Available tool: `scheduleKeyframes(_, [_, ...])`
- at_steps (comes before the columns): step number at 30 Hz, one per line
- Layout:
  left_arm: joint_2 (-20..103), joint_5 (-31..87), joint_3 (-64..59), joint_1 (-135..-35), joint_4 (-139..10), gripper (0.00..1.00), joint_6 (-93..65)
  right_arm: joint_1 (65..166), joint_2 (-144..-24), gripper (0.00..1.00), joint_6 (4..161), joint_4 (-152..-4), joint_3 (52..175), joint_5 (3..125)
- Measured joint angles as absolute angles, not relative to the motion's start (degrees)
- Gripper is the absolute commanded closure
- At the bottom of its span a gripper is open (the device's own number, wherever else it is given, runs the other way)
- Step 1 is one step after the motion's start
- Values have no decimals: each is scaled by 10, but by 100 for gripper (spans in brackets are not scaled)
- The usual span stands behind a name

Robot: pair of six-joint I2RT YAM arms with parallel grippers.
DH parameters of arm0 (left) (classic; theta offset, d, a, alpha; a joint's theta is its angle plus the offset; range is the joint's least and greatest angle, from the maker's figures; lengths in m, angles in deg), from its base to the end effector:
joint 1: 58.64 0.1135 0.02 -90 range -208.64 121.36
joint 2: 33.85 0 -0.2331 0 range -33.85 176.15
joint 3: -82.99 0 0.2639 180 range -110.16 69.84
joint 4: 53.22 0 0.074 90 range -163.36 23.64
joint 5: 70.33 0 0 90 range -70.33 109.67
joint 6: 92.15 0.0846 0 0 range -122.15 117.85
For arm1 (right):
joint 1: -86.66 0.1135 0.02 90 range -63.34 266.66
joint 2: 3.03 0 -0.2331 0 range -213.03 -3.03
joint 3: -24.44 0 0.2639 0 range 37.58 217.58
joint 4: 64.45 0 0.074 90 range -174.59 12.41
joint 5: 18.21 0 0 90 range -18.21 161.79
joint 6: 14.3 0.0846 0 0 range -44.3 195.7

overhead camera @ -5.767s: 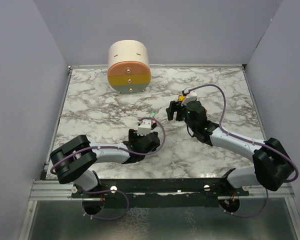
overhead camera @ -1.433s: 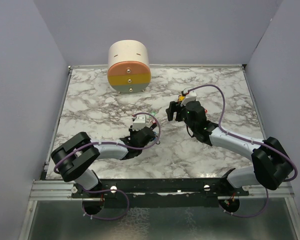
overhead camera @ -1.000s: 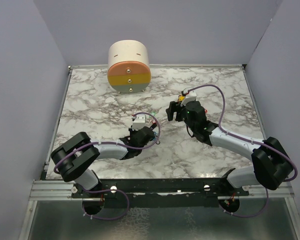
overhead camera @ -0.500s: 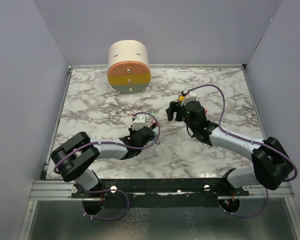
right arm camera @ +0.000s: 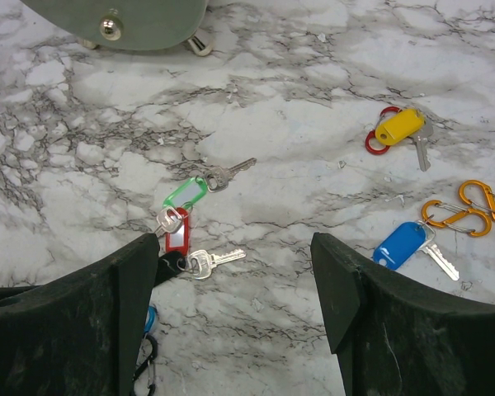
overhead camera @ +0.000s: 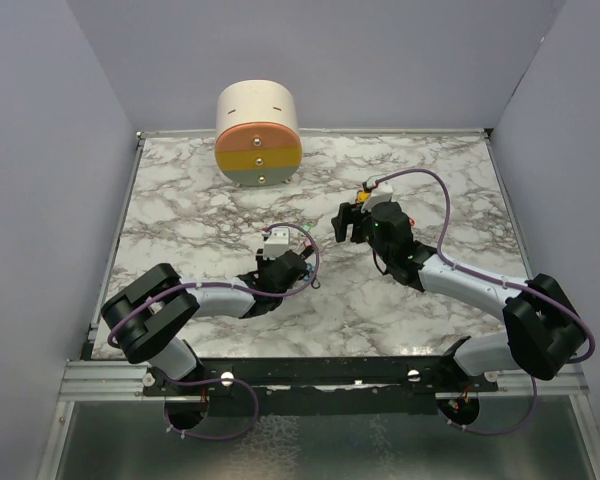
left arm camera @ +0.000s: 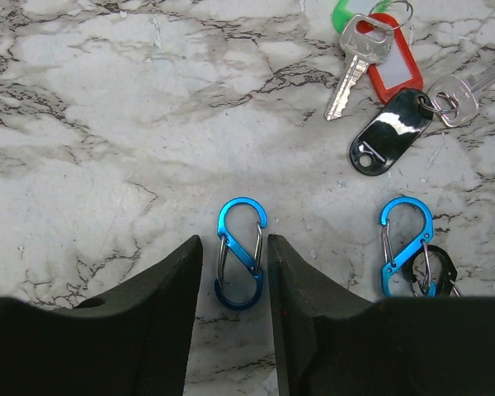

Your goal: Put the keys on the keyring

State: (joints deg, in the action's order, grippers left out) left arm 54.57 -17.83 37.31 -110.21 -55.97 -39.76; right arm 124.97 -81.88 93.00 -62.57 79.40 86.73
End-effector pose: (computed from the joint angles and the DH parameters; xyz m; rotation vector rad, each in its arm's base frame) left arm 0.2307 -0.2080 0.0668 -0.0352 2.1735 -0.0980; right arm 0.2965 0.2064 0.1770 -0.1863 1.9523 0.3880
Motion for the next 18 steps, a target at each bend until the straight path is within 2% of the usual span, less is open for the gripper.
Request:
scheduleKeyframes(3, [546,-178,373,-1101,-559,68,-398,1250,-819,25,930,-626,794,867])
scheduleKeyframes(7, [546,-176,373,-1101,-559,89,-397,1250,-819,25,930,-626,794,867])
scheduleKeyframes(9, [546,-174,373,-1100,-558,96,-397,1250,-819,25,930,-626,794,867])
scheduleKeyframes(12, [546,-171,373,-1100,-556,100,-396,1250,-819,25,930,-626,794,866])
scheduleKeyframes(18, [546,-168,373,-1100,-554,100,-395,1250,-819,25,930,-626,794,865])
